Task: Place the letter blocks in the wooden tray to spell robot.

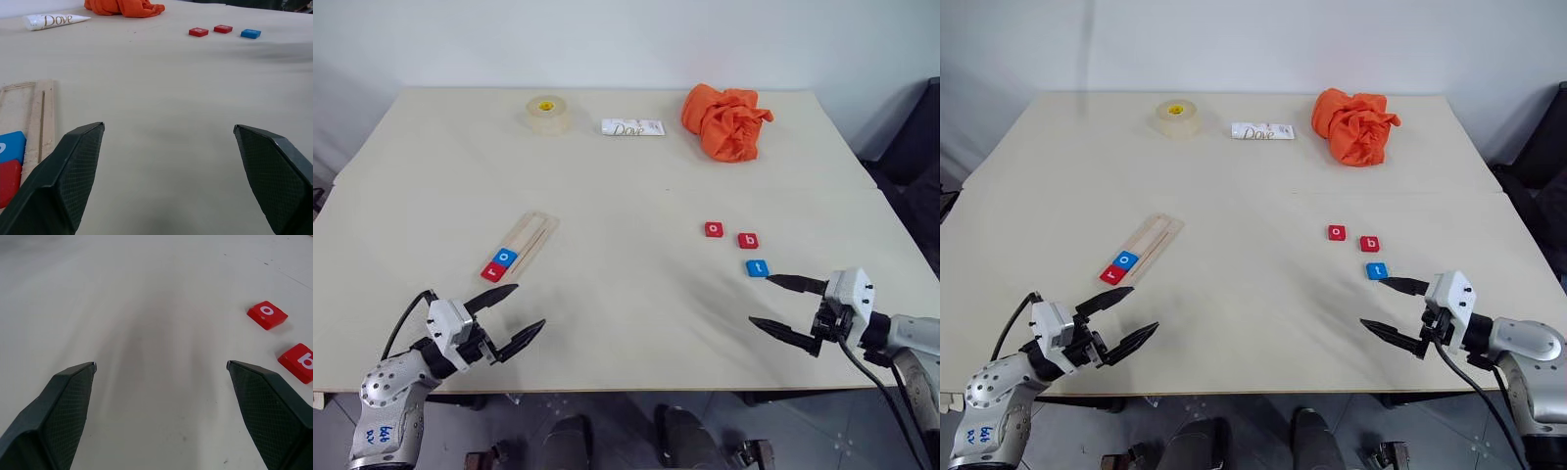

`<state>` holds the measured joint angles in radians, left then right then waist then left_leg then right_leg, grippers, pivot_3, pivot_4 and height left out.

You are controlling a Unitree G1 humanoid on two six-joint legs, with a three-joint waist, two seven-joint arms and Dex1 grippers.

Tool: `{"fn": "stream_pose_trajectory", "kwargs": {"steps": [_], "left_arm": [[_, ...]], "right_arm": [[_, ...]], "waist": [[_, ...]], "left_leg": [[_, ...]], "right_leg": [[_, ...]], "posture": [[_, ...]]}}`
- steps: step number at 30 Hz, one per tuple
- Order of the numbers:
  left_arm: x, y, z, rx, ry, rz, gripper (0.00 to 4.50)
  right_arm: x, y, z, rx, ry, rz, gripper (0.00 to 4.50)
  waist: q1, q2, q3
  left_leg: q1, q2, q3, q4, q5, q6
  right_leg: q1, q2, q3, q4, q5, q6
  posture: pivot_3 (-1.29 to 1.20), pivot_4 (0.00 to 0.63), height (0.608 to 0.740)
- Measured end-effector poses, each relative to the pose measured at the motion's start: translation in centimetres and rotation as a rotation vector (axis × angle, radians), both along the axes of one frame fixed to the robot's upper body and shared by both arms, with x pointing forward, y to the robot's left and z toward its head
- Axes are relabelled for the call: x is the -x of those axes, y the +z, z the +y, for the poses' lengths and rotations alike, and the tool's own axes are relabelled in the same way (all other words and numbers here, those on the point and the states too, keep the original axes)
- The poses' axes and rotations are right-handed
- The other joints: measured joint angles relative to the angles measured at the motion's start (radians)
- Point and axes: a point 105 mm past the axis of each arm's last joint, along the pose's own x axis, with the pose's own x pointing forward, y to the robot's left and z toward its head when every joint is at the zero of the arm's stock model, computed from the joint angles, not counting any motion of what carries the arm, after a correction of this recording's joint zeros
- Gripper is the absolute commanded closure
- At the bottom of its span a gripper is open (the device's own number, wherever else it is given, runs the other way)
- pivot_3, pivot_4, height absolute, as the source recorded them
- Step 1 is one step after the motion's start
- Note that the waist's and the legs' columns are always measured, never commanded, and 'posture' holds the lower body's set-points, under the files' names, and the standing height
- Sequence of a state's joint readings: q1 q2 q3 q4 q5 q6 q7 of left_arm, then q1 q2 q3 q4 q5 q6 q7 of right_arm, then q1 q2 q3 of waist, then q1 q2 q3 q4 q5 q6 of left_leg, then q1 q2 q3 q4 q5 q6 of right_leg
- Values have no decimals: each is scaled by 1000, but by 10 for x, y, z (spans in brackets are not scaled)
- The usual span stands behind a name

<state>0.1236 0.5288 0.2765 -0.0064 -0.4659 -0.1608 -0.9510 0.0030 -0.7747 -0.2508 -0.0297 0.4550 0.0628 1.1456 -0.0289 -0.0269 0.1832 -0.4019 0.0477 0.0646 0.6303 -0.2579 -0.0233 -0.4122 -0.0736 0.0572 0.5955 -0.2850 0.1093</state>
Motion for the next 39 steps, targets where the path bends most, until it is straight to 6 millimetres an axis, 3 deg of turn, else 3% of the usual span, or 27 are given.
{"fn": "stream_pose_trajectory", "kwargs": {"steps": [12,17,22,26,30,34,39], "left_arm": [[0,9,1,7,53,-23,0],[16,15,25,33,174,11,0],[40,5,62,8,307,170,0],[42,10,78,8,390,175,0],[32,21,83,-13,418,133,0],[4,43,84,-40,446,69,0],[-25,46,77,-50,427,112,0]], "right_arm": [[-10,12,2,-6,2,-41,30],[-19,21,5,-11,25,-67,30],[-32,32,11,-16,63,-92,30],[-39,34,19,-22,99,-91,30],[-45,37,25,-22,117,-100,30],[-49,38,33,-25,141,-117,30],[-50,36,38,-40,144,-119,30]], "waist": [[-2,0,0],[-6,0,0],[-12,0,0],[-5,-1,0],[-1,-1,0],[-1,-1,0],[-2,-1,0]], "left_leg": [[1,0,0,1,0,0],[3,1,0,1,0,0],[5,1,1,1,0,-1],[5,1,1,2,0,-1],[5,1,1,2,0,-1],[5,1,1,2,0,-1],[7,1,3,1,-1,-2]], "right_leg": [[0,0,0,2,2,4],[0,1,1,5,2,4],[1,2,2,5,-2,-4],[2,1,1,5,-2,-4],[2,1,1,5,-2,-4],[2,1,1,7,-2,-3],[1,2,-1,11,4,8]], "posture": [[0,150,740],[0,150,740],[0,150,740],[0,150,740],[0,150,740],[0,150,740],[0,150,740]]}}
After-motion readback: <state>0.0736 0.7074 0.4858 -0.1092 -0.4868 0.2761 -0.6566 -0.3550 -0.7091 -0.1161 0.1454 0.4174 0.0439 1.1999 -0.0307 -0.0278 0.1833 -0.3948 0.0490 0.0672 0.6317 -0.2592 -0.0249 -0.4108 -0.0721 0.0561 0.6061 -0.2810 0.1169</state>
